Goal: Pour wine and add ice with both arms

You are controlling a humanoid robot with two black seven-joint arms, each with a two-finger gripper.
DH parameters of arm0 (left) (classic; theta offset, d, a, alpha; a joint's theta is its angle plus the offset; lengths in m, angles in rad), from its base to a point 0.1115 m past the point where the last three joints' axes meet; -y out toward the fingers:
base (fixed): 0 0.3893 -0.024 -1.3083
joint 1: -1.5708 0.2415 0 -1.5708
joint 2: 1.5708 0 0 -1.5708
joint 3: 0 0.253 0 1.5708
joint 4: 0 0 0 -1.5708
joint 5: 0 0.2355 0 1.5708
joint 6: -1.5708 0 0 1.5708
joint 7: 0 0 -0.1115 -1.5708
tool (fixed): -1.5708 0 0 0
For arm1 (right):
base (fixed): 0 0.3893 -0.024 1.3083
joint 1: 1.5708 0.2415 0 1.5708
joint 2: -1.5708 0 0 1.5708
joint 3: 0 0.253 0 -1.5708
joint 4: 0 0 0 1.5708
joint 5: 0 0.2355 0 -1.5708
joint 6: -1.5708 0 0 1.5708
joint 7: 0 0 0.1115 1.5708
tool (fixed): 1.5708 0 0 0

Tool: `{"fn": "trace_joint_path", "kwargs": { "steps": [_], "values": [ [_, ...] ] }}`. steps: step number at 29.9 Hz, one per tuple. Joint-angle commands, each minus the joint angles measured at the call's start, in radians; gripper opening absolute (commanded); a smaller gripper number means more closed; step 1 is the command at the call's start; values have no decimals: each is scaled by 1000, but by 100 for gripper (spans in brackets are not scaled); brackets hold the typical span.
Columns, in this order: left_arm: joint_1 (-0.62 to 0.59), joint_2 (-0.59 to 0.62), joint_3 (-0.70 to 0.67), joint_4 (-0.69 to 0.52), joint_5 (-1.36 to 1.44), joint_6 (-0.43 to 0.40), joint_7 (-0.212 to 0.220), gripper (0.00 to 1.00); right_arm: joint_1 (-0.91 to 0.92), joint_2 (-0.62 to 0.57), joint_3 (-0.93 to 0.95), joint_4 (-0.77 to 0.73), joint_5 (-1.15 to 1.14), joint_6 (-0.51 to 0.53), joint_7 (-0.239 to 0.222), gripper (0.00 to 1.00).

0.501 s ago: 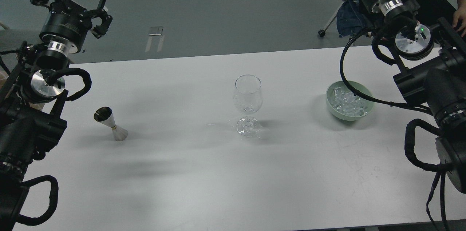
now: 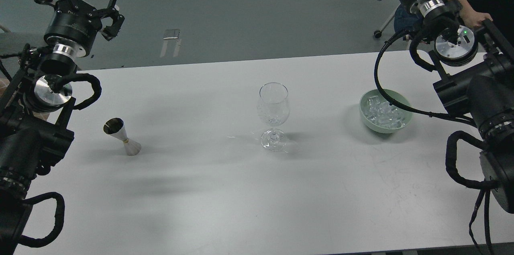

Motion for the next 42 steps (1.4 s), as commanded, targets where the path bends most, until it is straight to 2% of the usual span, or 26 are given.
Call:
{"fn": "trace_joint_path", "kwargs": {
  "steps": [1, 7, 10, 35, 42],
  "values": [
    [-14, 3, 0, 2, -1, -17, 1, 98, 0, 0, -1, -1, 0, 1, -9, 100],
    [-14, -2, 13, 15, 8, -10, -2, 98, 1, -9, -4, 0, -1, -1, -11, 100],
    [-19, 1, 14, 15, 5, -11, -19, 98, 1, -12, -10, 0, -3, -1, -11, 100],
    [-5, -6, 17, -3, 2, -40, -16, 98, -5, -6, 0, 3, -1, 7, 3, 100],
    [30, 16, 8, -66, -1, -28, -11, 98, -41, -11, 2, 6, -1, 2, 3, 100]
  ]
}}
